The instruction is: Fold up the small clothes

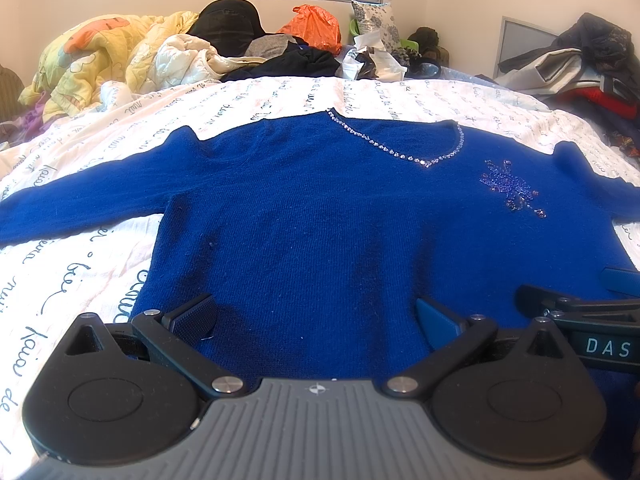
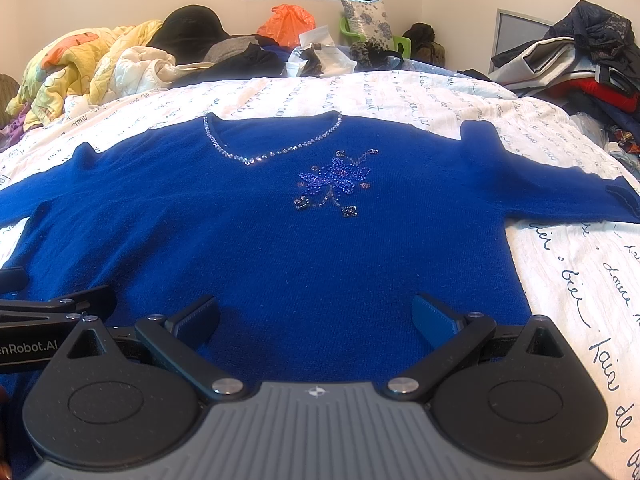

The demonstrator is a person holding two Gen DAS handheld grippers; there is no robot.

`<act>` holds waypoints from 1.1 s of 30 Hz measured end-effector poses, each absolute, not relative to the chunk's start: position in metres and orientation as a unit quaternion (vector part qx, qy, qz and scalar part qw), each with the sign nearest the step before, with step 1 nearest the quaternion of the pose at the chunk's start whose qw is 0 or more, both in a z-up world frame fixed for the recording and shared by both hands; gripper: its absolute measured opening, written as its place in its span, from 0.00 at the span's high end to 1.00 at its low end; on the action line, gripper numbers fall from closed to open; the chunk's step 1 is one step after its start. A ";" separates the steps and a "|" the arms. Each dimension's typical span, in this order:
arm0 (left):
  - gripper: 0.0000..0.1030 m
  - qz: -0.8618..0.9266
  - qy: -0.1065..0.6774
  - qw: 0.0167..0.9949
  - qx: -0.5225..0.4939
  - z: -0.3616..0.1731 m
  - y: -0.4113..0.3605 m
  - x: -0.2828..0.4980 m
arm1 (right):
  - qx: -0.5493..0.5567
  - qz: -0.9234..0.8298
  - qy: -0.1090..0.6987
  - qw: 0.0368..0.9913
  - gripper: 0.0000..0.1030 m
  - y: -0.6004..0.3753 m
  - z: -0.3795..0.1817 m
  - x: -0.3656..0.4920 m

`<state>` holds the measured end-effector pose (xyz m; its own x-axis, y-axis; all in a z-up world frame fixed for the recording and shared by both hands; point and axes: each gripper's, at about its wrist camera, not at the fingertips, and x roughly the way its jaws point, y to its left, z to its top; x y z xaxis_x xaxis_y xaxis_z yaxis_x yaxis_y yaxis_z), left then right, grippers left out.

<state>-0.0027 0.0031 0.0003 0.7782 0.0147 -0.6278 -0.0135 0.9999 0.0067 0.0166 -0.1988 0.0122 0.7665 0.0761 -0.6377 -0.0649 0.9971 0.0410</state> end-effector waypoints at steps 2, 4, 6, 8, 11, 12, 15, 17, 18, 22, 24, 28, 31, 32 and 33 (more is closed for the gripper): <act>0.00 0.008 0.333 0.943 0.001 0.000 0.003 -0.003 | 0.008 0.038 0.340 0.940 0.00 -0.199 0.012 0.017; 0.00 0.009 0.333 0.943 0.001 -0.001 0.001 -0.002 | 0.008 0.036 0.340 0.940 0.00 -0.198 0.012 0.017; 0.00 0.009 0.333 0.943 0.001 -0.001 0.002 -0.002 | 0.008 0.035 0.339 0.940 0.00 -0.200 0.011 0.018; 0.00 0.009 0.333 0.943 0.001 -0.001 0.000 -0.002 | 0.008 0.035 0.339 0.940 0.00 -0.200 0.012 0.018; 0.00 0.008 0.332 0.943 0.000 -0.001 0.000 -0.003 | 0.007 0.034 0.338 0.940 0.00 -0.197 0.012 0.017; 0.00 0.006 0.332 0.943 -0.001 -0.001 0.000 -0.003 | 0.006 0.034 0.338 0.941 0.00 -0.197 0.012 0.017; 0.00 0.009 0.332 0.943 0.000 0.000 -0.001 -0.002 | 0.006 0.031 0.339 0.940 0.00 -0.197 0.012 0.018; 0.00 0.010 0.332 0.943 -0.001 0.000 -0.001 -0.002 | 0.006 0.031 0.339 0.940 0.00 -0.197 0.012 0.018; 0.00 0.009 0.331 0.944 -0.001 -0.001 -0.001 -0.003 | 0.007 0.031 0.339 0.940 0.00 -0.197 0.012 0.018; 0.00 0.008 0.331 0.944 -0.001 -0.001 0.000 -0.004 | 0.007 0.031 0.339 0.940 0.00 -0.197 0.012 0.019; 0.00 0.008 0.331 0.944 -0.001 -0.001 0.000 -0.004 | 0.006 0.031 0.339 0.940 0.00 -0.197 0.012 0.019; 0.00 0.008 0.331 0.944 -0.001 -0.001 0.000 -0.004 | 0.007 0.031 0.339 0.940 0.00 -0.197 0.012 0.019; 0.00 0.008 0.331 0.944 -0.001 -0.001 0.000 -0.004 | 0.007 0.031 0.339 0.940 0.00 -0.197 0.012 0.019; 0.00 0.008 0.331 0.944 -0.001 -0.001 0.000 -0.004 | 0.007 0.031 0.339 0.940 0.00 -0.197 0.012 0.019; 0.00 0.008 0.331 0.944 -0.001 -0.001 0.000 -0.004 | 0.007 0.031 0.339 0.940 0.00 -0.197 0.012 0.019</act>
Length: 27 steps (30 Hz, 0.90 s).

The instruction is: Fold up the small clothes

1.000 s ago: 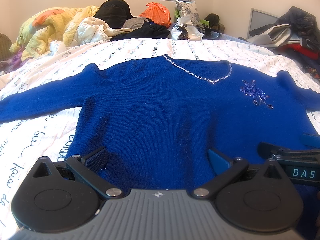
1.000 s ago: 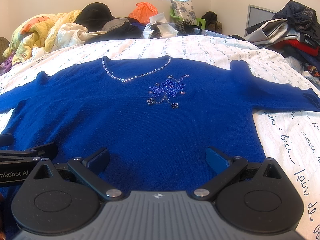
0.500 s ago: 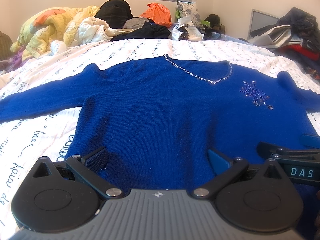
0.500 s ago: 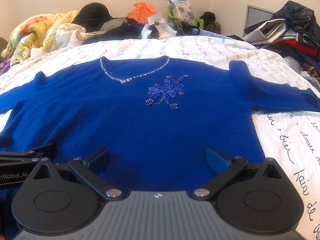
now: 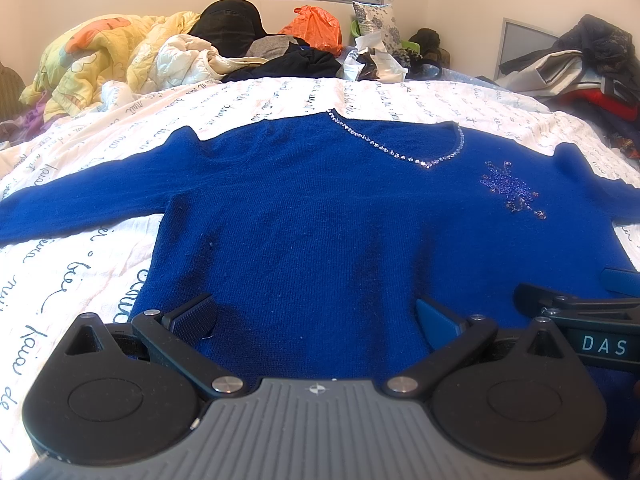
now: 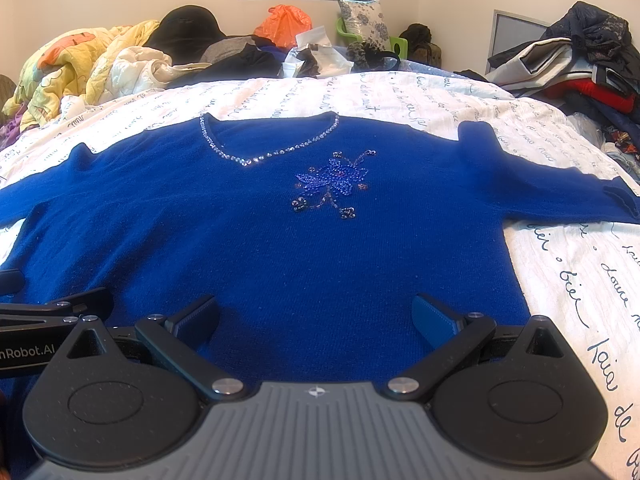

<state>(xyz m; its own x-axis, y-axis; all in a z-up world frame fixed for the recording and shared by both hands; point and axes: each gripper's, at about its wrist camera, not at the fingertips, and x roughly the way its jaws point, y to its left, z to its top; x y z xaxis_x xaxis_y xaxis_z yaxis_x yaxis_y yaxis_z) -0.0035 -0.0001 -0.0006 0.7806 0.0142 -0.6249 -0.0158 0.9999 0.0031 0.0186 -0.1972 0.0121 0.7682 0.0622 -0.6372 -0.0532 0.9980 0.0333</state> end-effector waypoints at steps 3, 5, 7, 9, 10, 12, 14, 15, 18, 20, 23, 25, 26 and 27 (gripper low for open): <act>0.00 0.008 0.331 0.944 -0.001 -0.001 0.000 -0.004 | 0.007 0.031 0.339 0.940 0.00 -0.197 0.012 0.018; 0.00 0.008 0.331 0.944 -0.001 -0.001 0.000 -0.004 | 0.007 0.031 0.339 0.940 0.00 -0.197 0.012 0.019; 0.00 0.008 0.331 0.944 -0.001 -0.001 0.000 -0.004 | 0.007 0.031 0.339 0.940 0.00 -0.197 0.012 0.019; 0.00 0.008 0.331 0.944 -0.001 -0.001 0.000 -0.004 | 0.007 0.031 0.339 0.940 0.00 -0.197 0.012 0.018; 0.00 0.008 0.331 0.944 -0.001 -0.001 0.000 -0.004 | 0.007 0.031 0.339 0.940 0.00 -0.197 0.012 0.018; 0.00 0.008 0.331 0.944 -0.001 -0.001 0.000 -0.003 | 0.007 0.031 0.339 0.940 0.00 -0.197 0.012 0.018; 0.00 0.008 0.331 0.944 -0.001 -0.001 0.000 -0.004 | 0.007 0.031 0.339 0.940 0.00 -0.197 0.012 0.019; 0.00 0.008 0.331 0.944 -0.001 -0.001 0.000 -0.003 | 0.007 0.031 0.339 0.940 0.00 -0.197 0.012 0.019; 0.00 0.008 0.331 0.944 -0.001 -0.001 0.000 -0.004 | 0.007 0.031 0.340 0.940 0.00 -0.197 0.012 0.019; 0.00 0.008 0.331 0.944 -0.001 -0.001 0.000 -0.003 | 0.007 0.031 0.339 0.940 0.00 -0.197 0.012 0.019; 0.00 0.008 0.331 0.943 -0.002 0.000 0.001 -0.004 | 0.007 0.043 0.351 0.935 0.00 -0.199 0.015 0.020; 0.00 0.008 0.331 0.943 0.000 -0.001 0.001 -0.004 | 0.042 0.078 0.369 0.925 0.00 -0.217 0.027 0.027; 0.00 0.008 0.331 0.943 0.000 -0.001 0.002 -0.004 | 0.073 0.094 0.351 0.929 0.00 -0.232 0.035 0.025; 0.00 0.008 0.331 0.943 0.000 -0.001 0.002 -0.004 | 0.090 0.099 0.319 0.938 0.00 -0.247 0.044 0.020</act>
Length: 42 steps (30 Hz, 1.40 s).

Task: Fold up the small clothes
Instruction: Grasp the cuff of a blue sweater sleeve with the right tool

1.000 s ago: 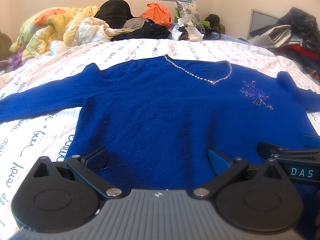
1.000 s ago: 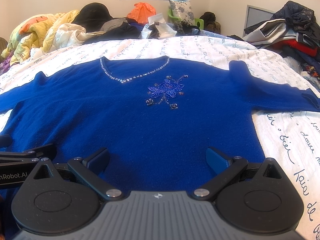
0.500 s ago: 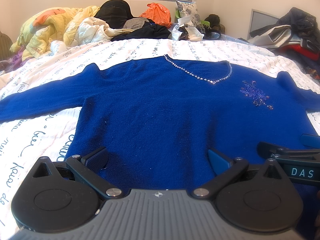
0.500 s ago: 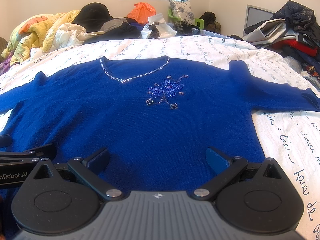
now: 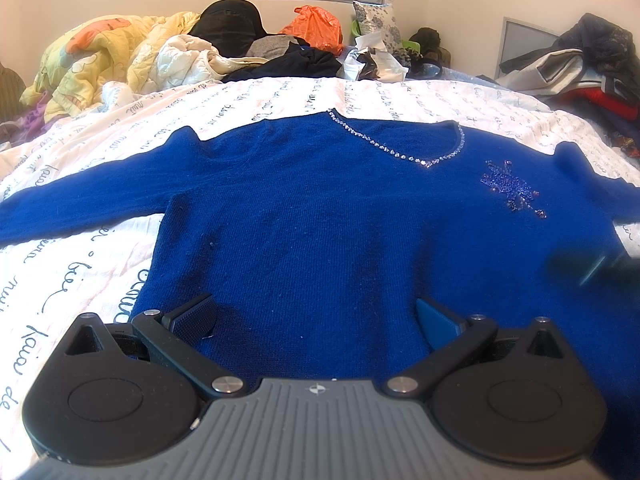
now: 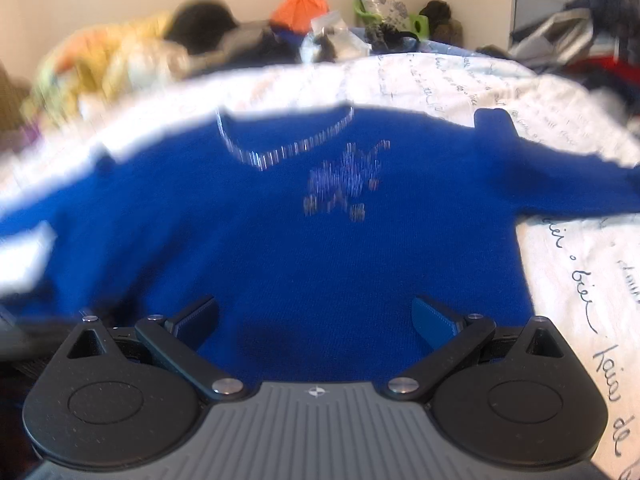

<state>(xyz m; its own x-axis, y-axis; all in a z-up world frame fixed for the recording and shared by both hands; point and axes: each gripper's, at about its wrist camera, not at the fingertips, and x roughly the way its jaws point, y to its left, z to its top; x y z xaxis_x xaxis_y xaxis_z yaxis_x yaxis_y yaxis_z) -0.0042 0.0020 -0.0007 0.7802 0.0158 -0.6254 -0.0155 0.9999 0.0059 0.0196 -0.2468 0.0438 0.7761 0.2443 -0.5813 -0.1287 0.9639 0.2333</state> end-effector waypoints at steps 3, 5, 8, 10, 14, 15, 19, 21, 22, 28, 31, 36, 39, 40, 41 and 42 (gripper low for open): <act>0.00 0.008 0.331 0.943 0.000 -0.001 0.002 -0.004 | -0.019 0.032 0.153 0.988 0.00 -0.269 0.059 -0.019; 0.00 0.008 0.331 0.943 0.000 -0.001 0.002 -0.004 | -0.127 -0.003 0.138 0.982 0.00 -0.274 0.058 -0.024; 0.00 0.007 0.332 0.943 0.000 -0.001 0.003 -0.004 | -0.204 0.008 0.138 0.969 0.00 -0.278 0.043 -0.028; 0.00 0.002 0.333 0.943 0.000 -0.001 0.003 -0.002 | -0.187 0.020 0.153 0.970 0.00 -0.291 0.039 -0.021; 0.00 0.001 0.334 0.943 0.002 0.000 0.002 -0.002 | 0.012 0.000 0.181 0.983 0.00 -0.379 0.067 0.026; 0.00 0.001 0.334 0.943 0.002 0.000 0.002 -0.002 | 0.090 -0.019 0.178 0.980 0.00 -0.416 0.073 0.039; 0.00 0.004 0.333 0.943 0.003 0.000 0.000 -0.002 | 0.240 -0.090 0.186 0.948 0.00 -0.537 0.066 0.070; 0.00 0.004 0.333 0.943 0.003 0.000 0.000 -0.002 | 0.315 -0.059 0.242 0.916 0.00 -0.578 0.047 0.083; 0.00 0.004 0.333 0.943 0.003 0.000 -0.001 -0.002 | 0.385 -0.030 0.253 0.887 0.00 -0.598 0.035 0.084; 0.00 0.004 0.333 0.943 0.003 0.000 0.000 -0.002 | 0.503 -0.039 0.215 0.836 0.01 -0.647 0.006 0.070; 0.00 0.004 0.333 0.943 0.003 0.000 -0.001 -0.002 | 0.508 -0.039 0.251 0.823 0.03 -0.645 -0.009 0.083; 0.00 0.004 0.333 0.943 0.003 0.000 0.000 -0.002 | 0.515 -0.052 0.252 0.818 0.12 -0.648 -0.022 0.091; 0.00 0.004 0.333 0.943 0.003 0.000 0.000 -0.002 | 0.520 -0.073 0.272 0.806 0.62 -0.651 -0.028 0.097; 0.00 0.004 0.333 0.943 0.003 0.000 0.000 -0.002 | 0.517 -0.083 0.279 0.805 0.82 -0.651 -0.031 0.099; 0.00 0.004 0.333 0.943 0.003 0.000 0.000 -0.002 | 0.520 -0.086 0.277 0.804 0.88 -0.653 -0.034 0.099; 0.00 0.004 0.333 0.943 0.003 0.000 0.000 -0.002 | 0.530 -0.084 0.273 0.799 0.88 -0.656 -0.036 0.097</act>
<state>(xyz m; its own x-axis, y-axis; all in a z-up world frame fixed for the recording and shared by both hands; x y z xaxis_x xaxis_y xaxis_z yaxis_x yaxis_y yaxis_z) -0.0017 -0.0004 0.0001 0.7776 0.0096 -0.6287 -0.0059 1.0000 0.0079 0.0971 -0.6556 -0.0364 0.8372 0.1546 -0.5247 0.4233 0.4244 0.8004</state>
